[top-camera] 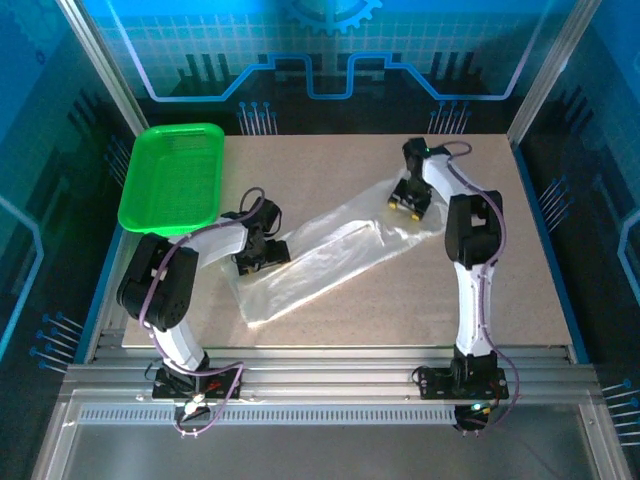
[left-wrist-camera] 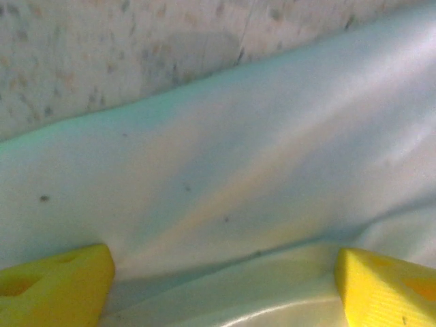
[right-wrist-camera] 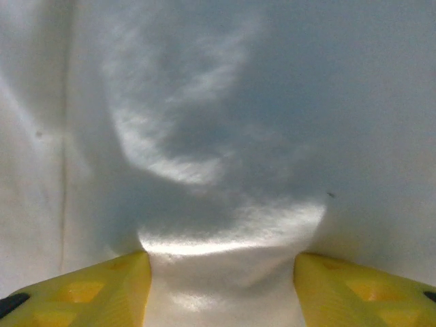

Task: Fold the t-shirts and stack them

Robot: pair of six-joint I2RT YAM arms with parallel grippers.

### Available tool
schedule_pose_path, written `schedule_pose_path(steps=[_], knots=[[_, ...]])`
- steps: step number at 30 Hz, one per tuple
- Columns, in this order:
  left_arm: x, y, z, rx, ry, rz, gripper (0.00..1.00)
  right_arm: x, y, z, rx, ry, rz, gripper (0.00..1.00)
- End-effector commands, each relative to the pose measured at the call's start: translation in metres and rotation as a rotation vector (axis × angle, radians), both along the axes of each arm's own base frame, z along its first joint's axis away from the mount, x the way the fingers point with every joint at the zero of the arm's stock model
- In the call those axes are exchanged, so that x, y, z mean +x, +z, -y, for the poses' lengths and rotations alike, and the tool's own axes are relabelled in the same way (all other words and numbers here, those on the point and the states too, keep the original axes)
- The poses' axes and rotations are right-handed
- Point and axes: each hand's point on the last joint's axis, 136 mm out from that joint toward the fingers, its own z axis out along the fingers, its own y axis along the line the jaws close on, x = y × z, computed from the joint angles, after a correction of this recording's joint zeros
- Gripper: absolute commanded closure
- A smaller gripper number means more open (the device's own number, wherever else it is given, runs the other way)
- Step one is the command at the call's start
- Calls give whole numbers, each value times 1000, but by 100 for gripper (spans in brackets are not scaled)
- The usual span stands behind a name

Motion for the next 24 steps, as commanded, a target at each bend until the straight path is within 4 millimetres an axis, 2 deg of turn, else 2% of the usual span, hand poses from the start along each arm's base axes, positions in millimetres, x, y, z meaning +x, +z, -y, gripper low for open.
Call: schedule_pose_path(steps=[1,2,4,6,7,9,11,12,14,16,17,18,21,24], knots=[[-50,-10,18,-125,31,-168,14,26,-24,-32,97,27,-27,41],[-55,-9,24,-147,22,-178,14,45,-21,-44,145,45,26,40],[-65,-10,42,-189,-13,-204,14,87,-15,-85,315,114,172,36],[-75,-12,67,-241,-66,-236,14,122,0,-125,538,148,307,34],[-79,-13,81,-267,-95,-253,14,139,12,-137,630,144,378,32],[-85,-13,107,-299,-159,-278,14,164,41,-149,740,132,501,28],[-88,-11,138,-343,-230,-291,15,182,82,-153,784,148,642,20],[-88,-8,160,-376,-289,-294,15,187,106,-151,783,163,712,17],[-87,0,196,-413,-394,-304,15,188,145,-146,777,203,792,15],[-81,13,235,-495,-458,-294,15,178,183,-141,778,259,823,14],[-80,18,247,-531,-472,-292,15,171,198,-138,768,288,828,5],[-76,26,258,-541,-495,-279,15,161,219,-135,742,330,843,0],[-63,52,275,-594,-493,-232,14,124,258,-120,645,409,820,0],[-62,70,275,-607,-469,-204,12,84,274,-101,553,429,753,0]])
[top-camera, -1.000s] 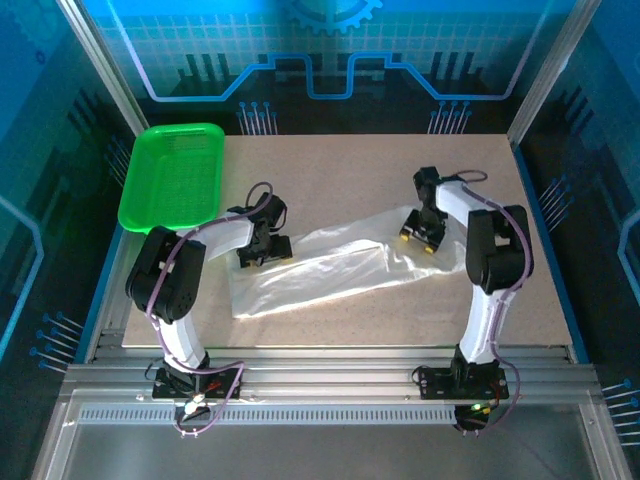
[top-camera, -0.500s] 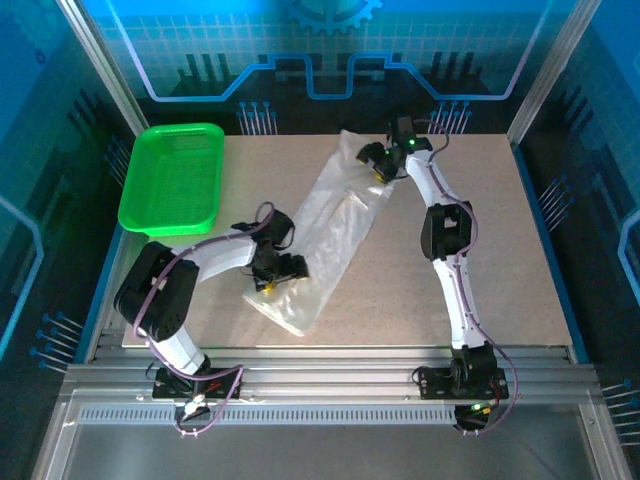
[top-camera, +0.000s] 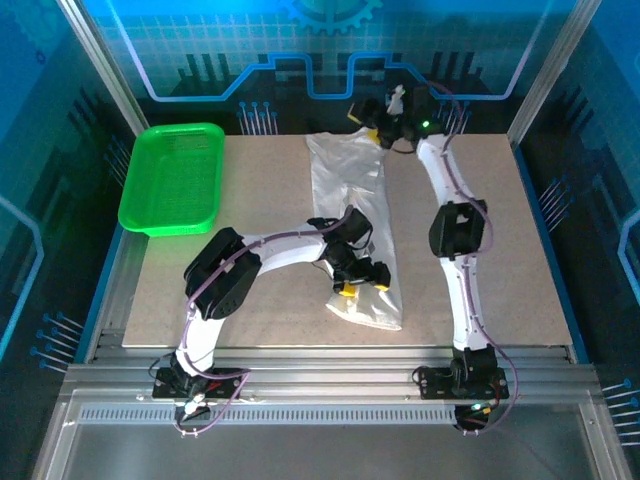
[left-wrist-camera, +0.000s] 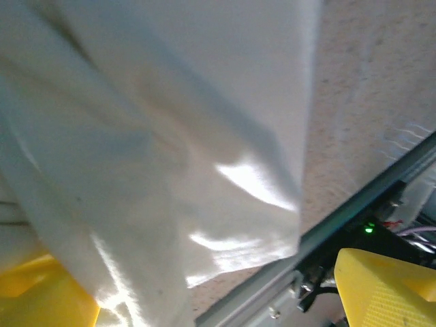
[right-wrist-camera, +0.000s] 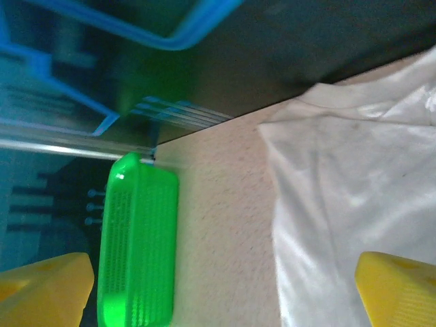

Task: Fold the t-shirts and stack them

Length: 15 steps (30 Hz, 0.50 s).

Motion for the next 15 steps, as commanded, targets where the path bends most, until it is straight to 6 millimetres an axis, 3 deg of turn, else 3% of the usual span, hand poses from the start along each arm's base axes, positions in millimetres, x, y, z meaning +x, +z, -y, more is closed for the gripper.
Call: schedule_pose_path(steps=[1,4,7,11,15], knots=[[-2,35,-2,-46,24,-12,12,-67,79,25,-128,59,75,0],[-10,53,-29,26,49,43,11,-121,69,45,-241,42,-3,0],[-18,65,-70,120,124,106,8,-185,30,59,-295,46,-135,0],[-35,55,-116,187,236,115,8,-282,-33,58,-273,68,-313,2],[-47,34,-119,129,268,84,13,-377,-92,48,-265,106,-478,4]])
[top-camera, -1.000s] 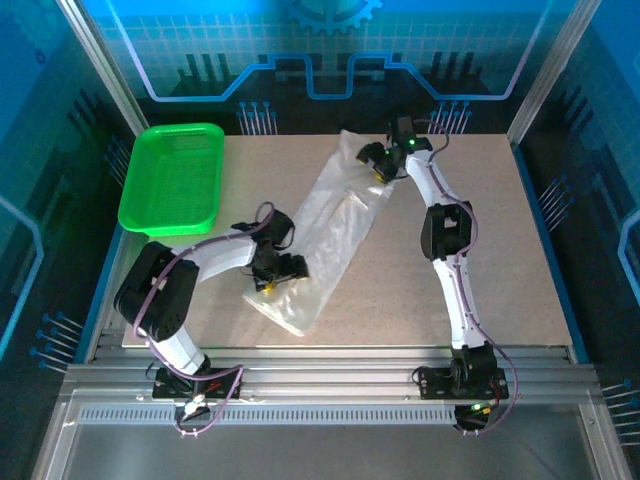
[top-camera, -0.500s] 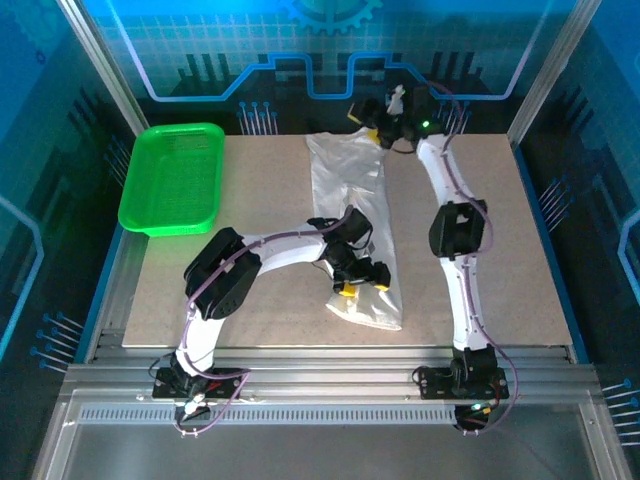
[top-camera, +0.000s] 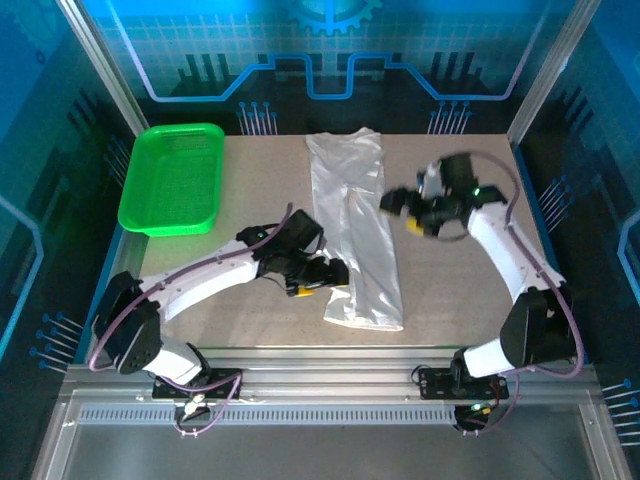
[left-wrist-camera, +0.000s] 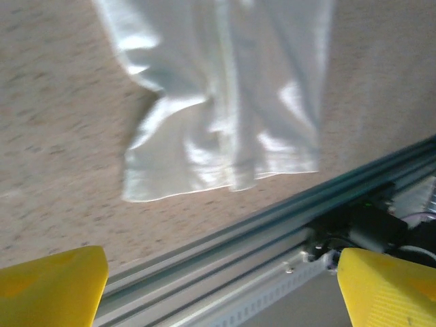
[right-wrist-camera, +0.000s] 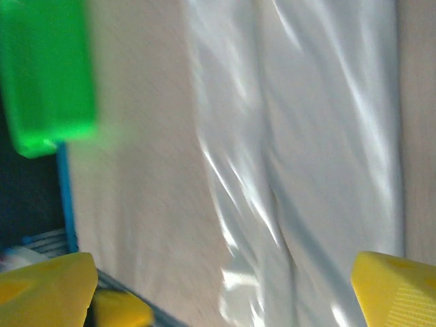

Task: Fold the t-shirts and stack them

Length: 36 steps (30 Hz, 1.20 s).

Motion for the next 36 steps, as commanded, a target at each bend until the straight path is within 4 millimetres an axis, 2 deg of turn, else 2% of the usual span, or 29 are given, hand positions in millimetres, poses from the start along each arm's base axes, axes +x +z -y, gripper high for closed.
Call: schedule_pose_path(steps=[1,3,6,13,19,22,24,28,30,36], knots=[[-6,-36,-6,18,63,-57,15,-70,-42,-7,-16,13,-145,5],[-7,-46,2,-16,50,-71,21,-102,-68,-5,-14,3,-224,10],[-10,-60,12,-25,28,-97,26,-123,-88,1,-36,-17,-265,18],[-14,-85,20,-7,4,-138,33,-138,-116,7,-85,3,-351,28],[-12,-108,24,14,-1,-165,42,-149,-133,5,-116,31,-413,31],[-11,-116,31,3,-1,-189,54,-154,-142,5,-143,49,-442,36],[-13,-118,31,7,3,-196,67,-155,-147,3,-149,57,-450,45],[-25,-119,21,7,40,-212,87,-160,-152,0,-153,77,-466,76],[-29,-116,18,8,52,-210,98,-165,-149,0,-151,79,-476,85],[-38,-92,7,3,68,-177,100,-180,-126,6,-156,53,-456,87]])
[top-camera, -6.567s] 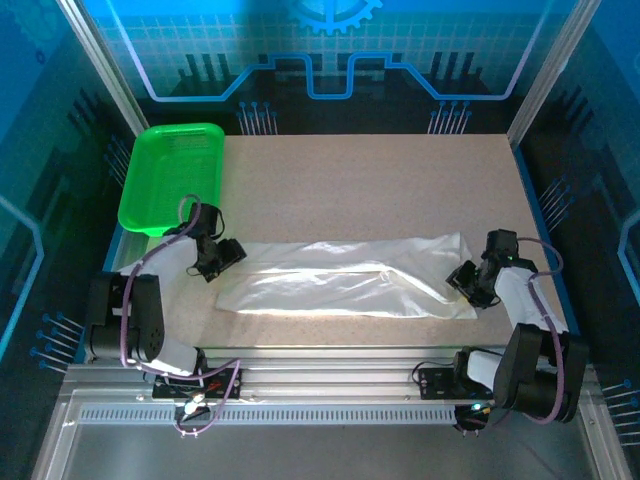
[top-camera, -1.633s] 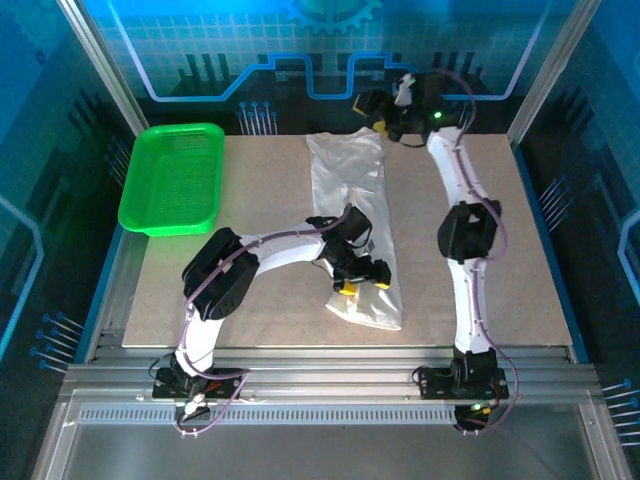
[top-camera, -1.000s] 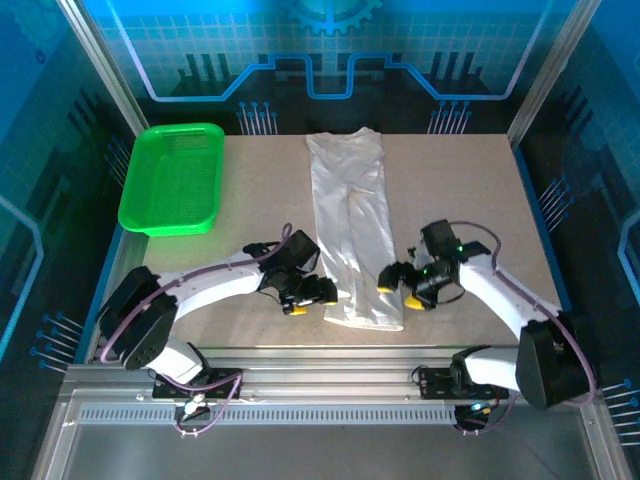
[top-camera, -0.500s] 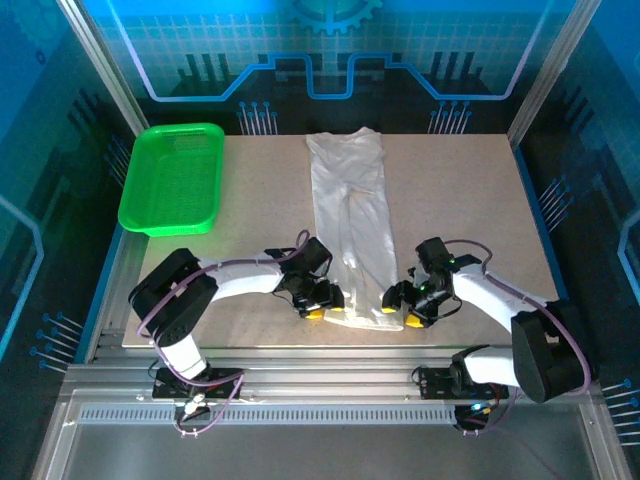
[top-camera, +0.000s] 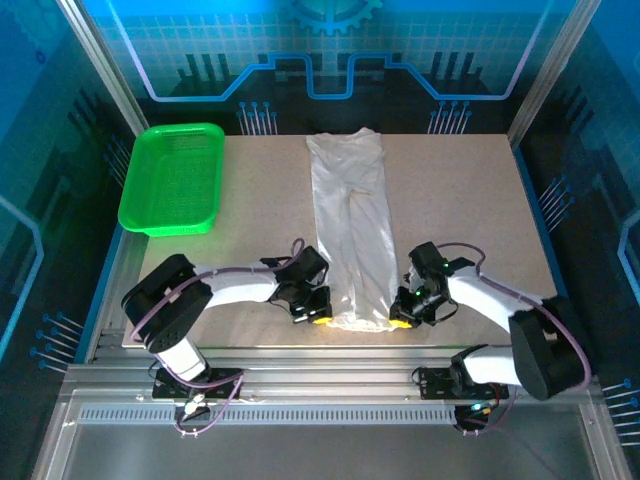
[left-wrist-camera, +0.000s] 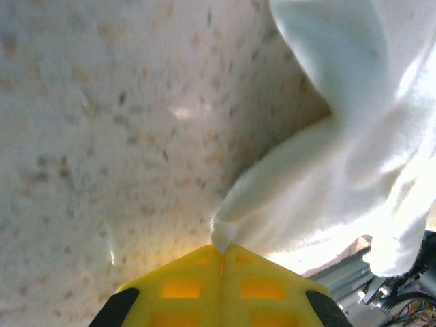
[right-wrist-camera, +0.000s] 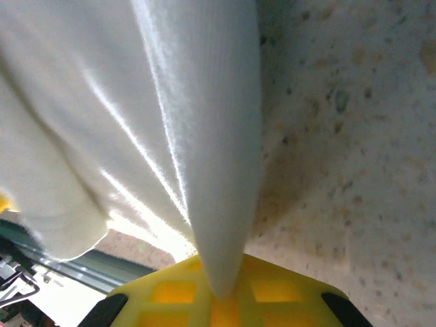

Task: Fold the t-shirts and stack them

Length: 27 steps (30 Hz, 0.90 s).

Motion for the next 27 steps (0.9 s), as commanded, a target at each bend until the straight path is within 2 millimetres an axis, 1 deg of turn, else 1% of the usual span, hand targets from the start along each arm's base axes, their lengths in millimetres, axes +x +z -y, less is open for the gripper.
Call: schedule_pose_path(steps=[1,4,7,9,12,14,15,17,20,23,25,27], knots=[[-10,12,-4,-13,12,-10,100,-23,8,6,-27,-11,-51,87],[-20,17,-10,-11,10,-7,100,-33,9,5,-35,-11,-67,88],[-32,16,-17,-24,43,-18,100,-45,9,3,-49,-26,-83,90],[-44,14,-23,-36,67,-28,100,-54,11,2,-68,-33,-78,90],[-59,21,-25,-56,74,-5,100,-72,13,8,-121,-53,-76,90],[-67,24,-29,-56,74,5,100,-80,14,10,-121,-87,-59,90],[-71,25,-32,-59,77,11,100,-83,16,12,-117,-108,-46,90],[-70,32,-34,-81,95,30,100,-81,22,16,-114,-142,-5,92],[-56,55,-32,-108,103,95,100,-64,39,15,-80,-177,83,93],[-31,77,-21,-141,104,138,100,-38,52,8,-38,-168,114,93],[-8,89,-15,-152,109,158,100,-13,65,5,-20,-148,138,93],[22,102,-10,-163,115,181,100,20,80,8,-7,-125,164,93]])
